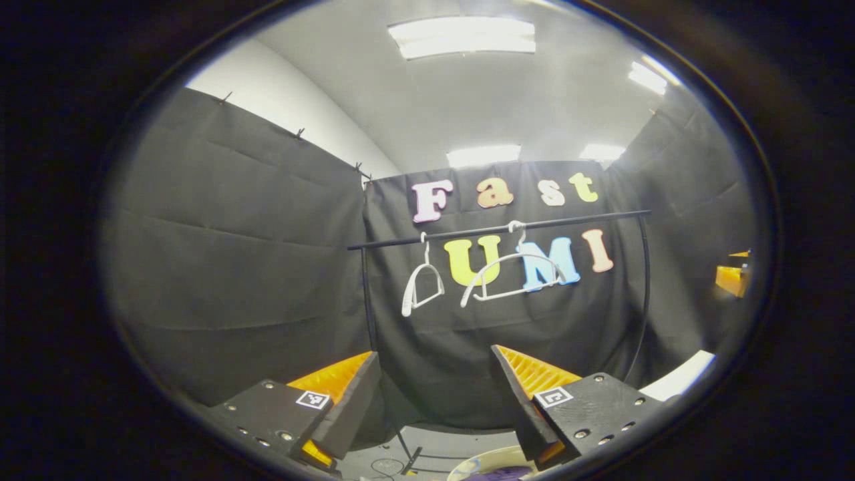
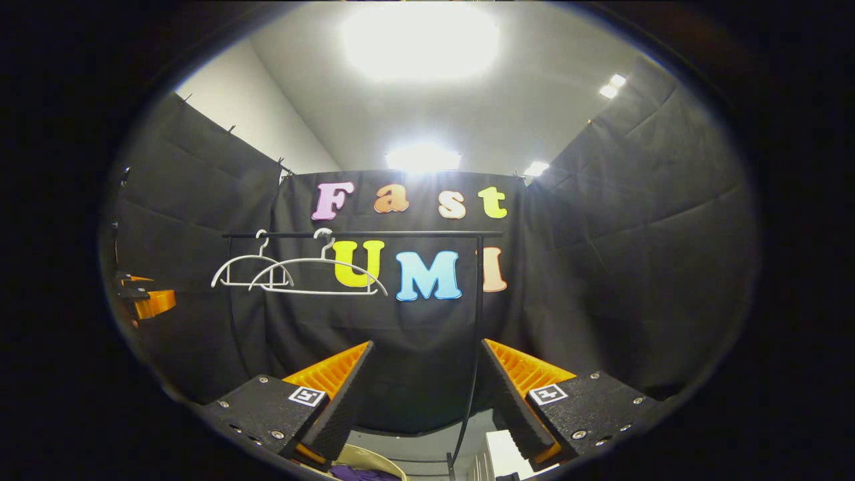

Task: Grasp the clothes on the hanger with both hands and then place them into the laundry hamper below.

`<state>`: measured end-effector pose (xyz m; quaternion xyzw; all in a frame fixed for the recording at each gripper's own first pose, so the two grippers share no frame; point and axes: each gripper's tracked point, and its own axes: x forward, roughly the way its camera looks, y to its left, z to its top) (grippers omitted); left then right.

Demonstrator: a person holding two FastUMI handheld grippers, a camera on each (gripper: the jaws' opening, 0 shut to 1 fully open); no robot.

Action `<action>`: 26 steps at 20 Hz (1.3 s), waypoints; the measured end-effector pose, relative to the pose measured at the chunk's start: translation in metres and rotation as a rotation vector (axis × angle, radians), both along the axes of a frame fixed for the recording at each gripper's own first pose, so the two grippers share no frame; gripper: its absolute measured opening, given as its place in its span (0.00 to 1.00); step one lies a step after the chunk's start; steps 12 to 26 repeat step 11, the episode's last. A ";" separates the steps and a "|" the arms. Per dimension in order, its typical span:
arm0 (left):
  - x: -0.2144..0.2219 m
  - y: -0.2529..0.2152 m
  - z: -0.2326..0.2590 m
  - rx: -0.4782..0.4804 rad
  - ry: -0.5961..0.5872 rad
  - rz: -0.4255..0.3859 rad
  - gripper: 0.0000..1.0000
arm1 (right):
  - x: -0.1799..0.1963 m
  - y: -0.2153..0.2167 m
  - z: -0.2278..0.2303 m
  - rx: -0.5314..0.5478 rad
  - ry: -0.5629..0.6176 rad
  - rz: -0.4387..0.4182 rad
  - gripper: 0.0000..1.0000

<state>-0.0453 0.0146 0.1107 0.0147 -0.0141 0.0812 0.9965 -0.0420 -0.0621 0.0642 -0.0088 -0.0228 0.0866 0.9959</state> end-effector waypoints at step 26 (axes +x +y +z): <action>0.003 0.001 -0.001 -0.022 -0.015 -0.002 1.00 | 0.006 0.014 0.004 0.024 -0.024 -0.008 0.94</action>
